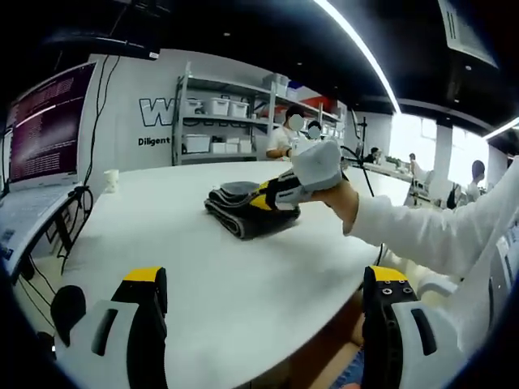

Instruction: Open the folded towel by lifting each exposed corner and separating the folded layers until the towel lies flat within the target outline without major curled edges

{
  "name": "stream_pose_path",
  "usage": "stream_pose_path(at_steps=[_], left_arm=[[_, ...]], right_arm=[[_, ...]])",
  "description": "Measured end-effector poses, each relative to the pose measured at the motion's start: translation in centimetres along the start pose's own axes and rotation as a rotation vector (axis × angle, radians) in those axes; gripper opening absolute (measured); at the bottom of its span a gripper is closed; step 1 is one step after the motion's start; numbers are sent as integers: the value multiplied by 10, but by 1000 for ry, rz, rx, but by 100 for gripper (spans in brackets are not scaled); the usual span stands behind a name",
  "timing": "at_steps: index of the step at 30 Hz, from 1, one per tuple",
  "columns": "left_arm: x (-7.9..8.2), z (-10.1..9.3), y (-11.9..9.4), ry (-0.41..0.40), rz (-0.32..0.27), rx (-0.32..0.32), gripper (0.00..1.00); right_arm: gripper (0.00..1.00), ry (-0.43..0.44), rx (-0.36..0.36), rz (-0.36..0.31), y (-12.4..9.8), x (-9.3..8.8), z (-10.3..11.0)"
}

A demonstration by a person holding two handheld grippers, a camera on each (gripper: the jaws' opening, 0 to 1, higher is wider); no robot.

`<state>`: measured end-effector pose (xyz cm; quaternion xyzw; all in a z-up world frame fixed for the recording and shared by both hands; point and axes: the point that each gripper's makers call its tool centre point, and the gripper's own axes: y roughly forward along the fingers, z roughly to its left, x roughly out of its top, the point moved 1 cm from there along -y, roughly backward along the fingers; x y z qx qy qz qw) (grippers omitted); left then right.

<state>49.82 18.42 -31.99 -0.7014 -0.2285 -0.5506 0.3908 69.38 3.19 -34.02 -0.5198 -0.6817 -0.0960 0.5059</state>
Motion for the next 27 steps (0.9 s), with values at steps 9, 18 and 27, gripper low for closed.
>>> stream_pose_path(at_steps=[9, 18, 27], left_arm=[[-1, 1, 2, 3, 12, -3, 100], [1, 10, -1, -1, 9, 23, 100], [-2, 5, 3, 4, 21, 9, 100]], right_arm=[[3, 431, -194, -161, -46, -19, -106], [3, 748, -435, -176, -85, -117, -170], [4, 808, -483, 56, -96, -207, -163]])
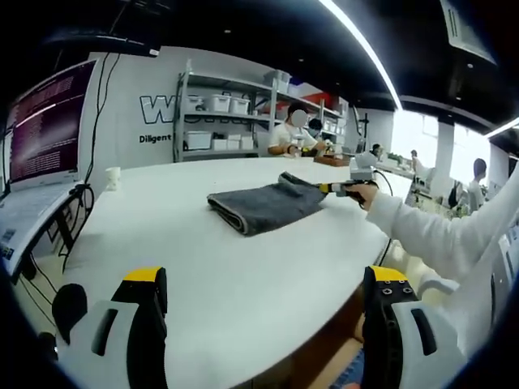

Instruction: Open the folded towel by lifting each exposed corner and separating the folded layers until the towel lies flat within the target outline without major curled edges

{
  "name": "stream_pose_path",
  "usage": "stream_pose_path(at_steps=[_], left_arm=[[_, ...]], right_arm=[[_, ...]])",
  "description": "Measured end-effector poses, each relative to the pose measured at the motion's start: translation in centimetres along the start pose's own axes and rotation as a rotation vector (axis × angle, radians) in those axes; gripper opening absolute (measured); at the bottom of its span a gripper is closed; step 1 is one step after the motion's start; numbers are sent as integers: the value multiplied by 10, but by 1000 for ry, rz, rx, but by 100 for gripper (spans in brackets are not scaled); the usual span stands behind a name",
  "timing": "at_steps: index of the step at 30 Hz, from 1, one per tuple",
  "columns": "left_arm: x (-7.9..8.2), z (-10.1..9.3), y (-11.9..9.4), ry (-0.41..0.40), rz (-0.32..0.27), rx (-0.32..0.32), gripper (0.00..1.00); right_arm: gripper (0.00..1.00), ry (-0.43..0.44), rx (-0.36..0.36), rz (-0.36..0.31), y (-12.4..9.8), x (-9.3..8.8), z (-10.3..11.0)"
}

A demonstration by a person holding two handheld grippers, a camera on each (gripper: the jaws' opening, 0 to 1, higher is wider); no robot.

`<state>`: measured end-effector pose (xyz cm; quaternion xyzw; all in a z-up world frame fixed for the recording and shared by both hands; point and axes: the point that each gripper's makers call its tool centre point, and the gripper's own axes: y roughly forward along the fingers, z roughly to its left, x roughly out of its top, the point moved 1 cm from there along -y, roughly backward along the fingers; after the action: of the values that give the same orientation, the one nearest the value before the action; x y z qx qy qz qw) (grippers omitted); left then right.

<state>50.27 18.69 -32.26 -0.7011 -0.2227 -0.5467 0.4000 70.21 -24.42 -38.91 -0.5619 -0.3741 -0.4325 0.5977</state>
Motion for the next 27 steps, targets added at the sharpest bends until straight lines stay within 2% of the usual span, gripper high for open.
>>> stream_pose_path(at_steps=[1, 3, 6, 9, 10, 13, 15, 18, 19, 21, 27], left_arm=[[0, 0, 0, 1, 1, 0, 100], [-1, 0, 0, 2, 3, -1, 100], [-1, 1, -1, 4, 4, 3, 100], [-3, 2, -1, 2, 7, 7, 100], [-4, 2, 0, 2, 9, 6, 100], [-6, 2, 1, 2, 18, 3, 100], [-6, 2, 1, 3, 19, 2, 100], [-6, 3, 0, 7, 19, 6, 100], [-5, 3, 0, 8, 19, 7, 100], [-6, 3, 0, 8, 20, 9, 100], [-9, 3, 1, 7, 33, 11, 100]], right_arm=[[5, -1, 18, 21, 1, -7, -2], [6, -5, 41, 20, -1, -11, -4], [16, -6, 79, 20, -6, -9, -12], [44, -64, 140, 7, -13, -2, -16], [59, -76, 164, 3, -19, -1, -15], [81, -130, 257, -12, -40, 5, -6], [86, -230, 306, -22, -57, 9, -3], [92, -349, 359, 8, -84, -1, 7], [98, -370, 377, 16, -91, -3, 11], [98, -396, 419, 44, -105, -10, 16], [99, -402, 504, 49, -134, -22, 21]])
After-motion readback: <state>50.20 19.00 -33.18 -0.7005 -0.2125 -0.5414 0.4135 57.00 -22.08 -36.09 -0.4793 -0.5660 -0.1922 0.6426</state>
